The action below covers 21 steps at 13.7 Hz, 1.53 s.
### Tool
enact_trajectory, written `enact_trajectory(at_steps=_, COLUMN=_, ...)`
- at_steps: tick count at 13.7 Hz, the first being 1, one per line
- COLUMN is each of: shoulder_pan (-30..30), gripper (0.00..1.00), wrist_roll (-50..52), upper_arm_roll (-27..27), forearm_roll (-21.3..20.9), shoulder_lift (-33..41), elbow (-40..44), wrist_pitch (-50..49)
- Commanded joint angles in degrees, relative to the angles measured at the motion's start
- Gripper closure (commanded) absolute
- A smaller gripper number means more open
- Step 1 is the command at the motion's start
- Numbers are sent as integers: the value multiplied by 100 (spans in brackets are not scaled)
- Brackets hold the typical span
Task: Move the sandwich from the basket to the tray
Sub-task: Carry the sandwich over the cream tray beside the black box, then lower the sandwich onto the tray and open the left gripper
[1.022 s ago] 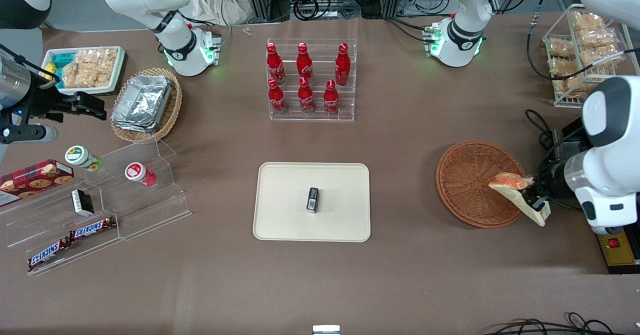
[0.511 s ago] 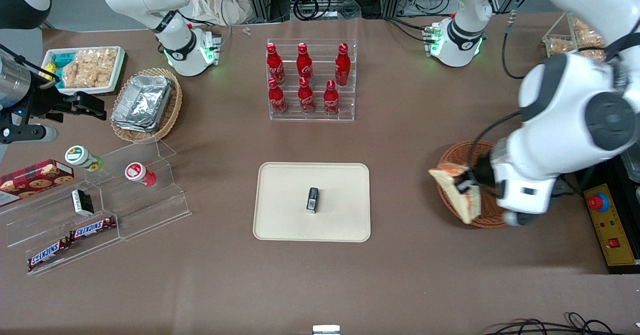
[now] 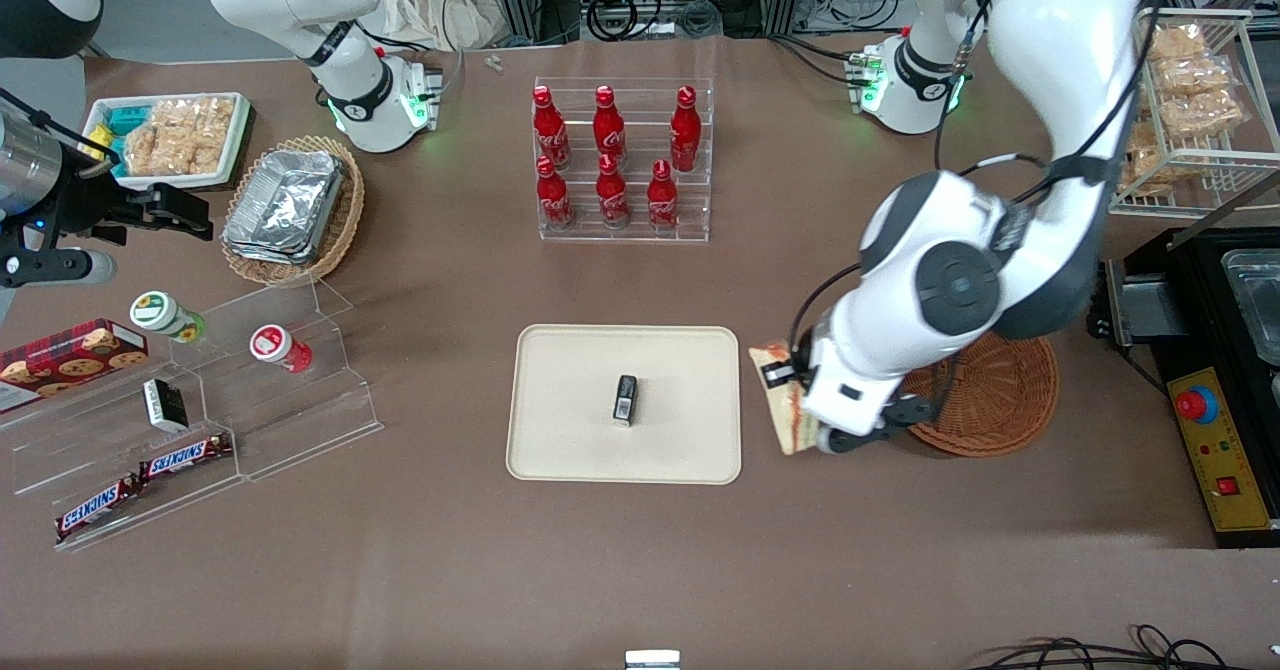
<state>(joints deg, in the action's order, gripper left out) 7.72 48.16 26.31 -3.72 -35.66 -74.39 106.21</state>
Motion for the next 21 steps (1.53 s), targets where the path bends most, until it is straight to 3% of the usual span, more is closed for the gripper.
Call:
enact_trajectory(at_steps=1, shoulder_pan=352, gripper=100, wrist_roll=-149, upper_arm_roll=-29, forearm_roll=-41, shoulder_lift=-739, elbow=161, wrist_pitch=563)
enact_trajectory(at_steps=4, shoulder_pan=633, gripper=100, wrist_roll=-289, upper_arm_roll=-38, forearm_roll=-523, shoulder_lift=-1407, elbow=161, wrist_pitch=1751)
enact_trajectory(at_steps=9, shoulder_pan=678, gripper=97, wrist_roll=-298, upper_arm_roll=-38, forearm_roll=-849, shoulder_lift=-1620, elbow=117, wrist_pitch=1789)
enact_trajectory(at_steps=10, shoulder_pan=678, gripper=60, wrist_roll=-290, upper_arm_roll=-38, forearm_roll=-841, shoulder_lift=-1620, elbow=117, wrist_pitch=1719)
enact_trajectory(at_steps=11, shoulder_pan=678, gripper=1, wrist_roll=-255, upper_arm_roll=-38, forearm_roll=-841, shoulder_lift=-1611, elbow=117, wrist_pitch=1597)
enact_trajectory(at_steps=17, shoulder_pan=626, gripper=0, wrist_roll=-254, upper_arm_roll=-64, forearm_roll=-867, shoulder_lift=-910, elbow=161, wrist_pitch=666)
enact_trajectory(at_steps=21, shoulder_pan=196, gripper=0, wrist_roll=-342, upper_arm_roll=-64, forearm_roll=-893, shoulder_lift=-172, elbow=66, wrist_pitch=-309)
